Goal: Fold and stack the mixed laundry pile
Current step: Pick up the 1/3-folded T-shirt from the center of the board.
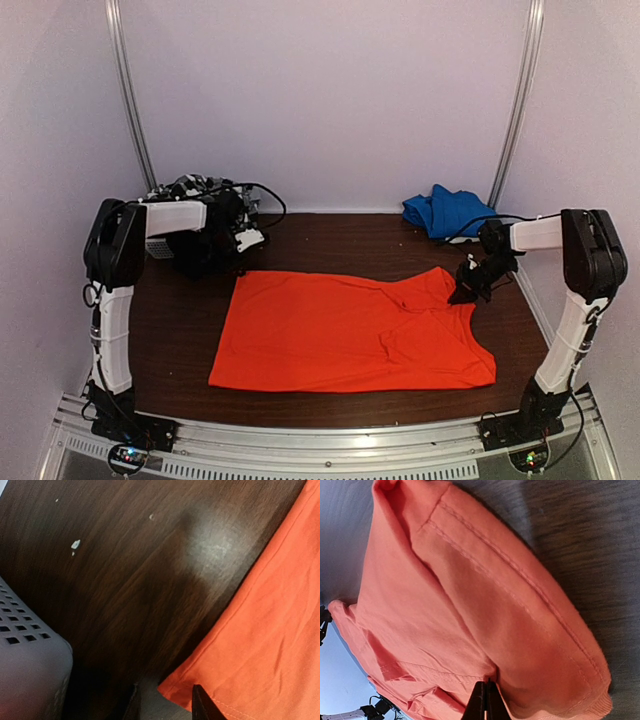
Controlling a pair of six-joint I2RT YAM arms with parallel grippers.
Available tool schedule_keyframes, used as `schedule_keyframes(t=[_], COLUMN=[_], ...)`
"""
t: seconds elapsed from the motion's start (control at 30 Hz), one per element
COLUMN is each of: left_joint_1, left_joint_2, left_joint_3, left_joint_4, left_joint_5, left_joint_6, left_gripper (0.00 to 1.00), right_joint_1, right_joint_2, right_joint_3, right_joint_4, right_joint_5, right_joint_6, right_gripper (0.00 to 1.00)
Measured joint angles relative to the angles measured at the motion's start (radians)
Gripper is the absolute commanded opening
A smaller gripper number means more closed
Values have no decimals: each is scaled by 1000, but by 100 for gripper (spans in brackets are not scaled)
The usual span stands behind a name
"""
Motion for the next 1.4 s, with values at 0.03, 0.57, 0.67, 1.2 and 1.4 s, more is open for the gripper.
schedule_keyframes(t=[0.03,0.57,0.67,1.2,1.4], left_joint_1=[1,8,9,6,-5], left_joint_2=[5,47,44,-192,-203], left_joint_3=[9,49,49,-32,-135], left_joint_4=[-3,-32,-32,15,43], left_joint_5=[16,113,115,127,114], left_joint_6=[2,4,-5,-52,-39], left_gripper=[31,0,0,0,0], right_joint_1=[0,0,0,0,0], right_joint_2=[2,14,14,-84,-130], right_joint_3=[1,18,18,18,18], right_joint_4=[-3,-15,-15,-14,-19], right_joint_5=[1,3,3,-18,-40], right_joint_6=[0,-1,-1,4,6], right_gripper=[0,0,0,0,0])
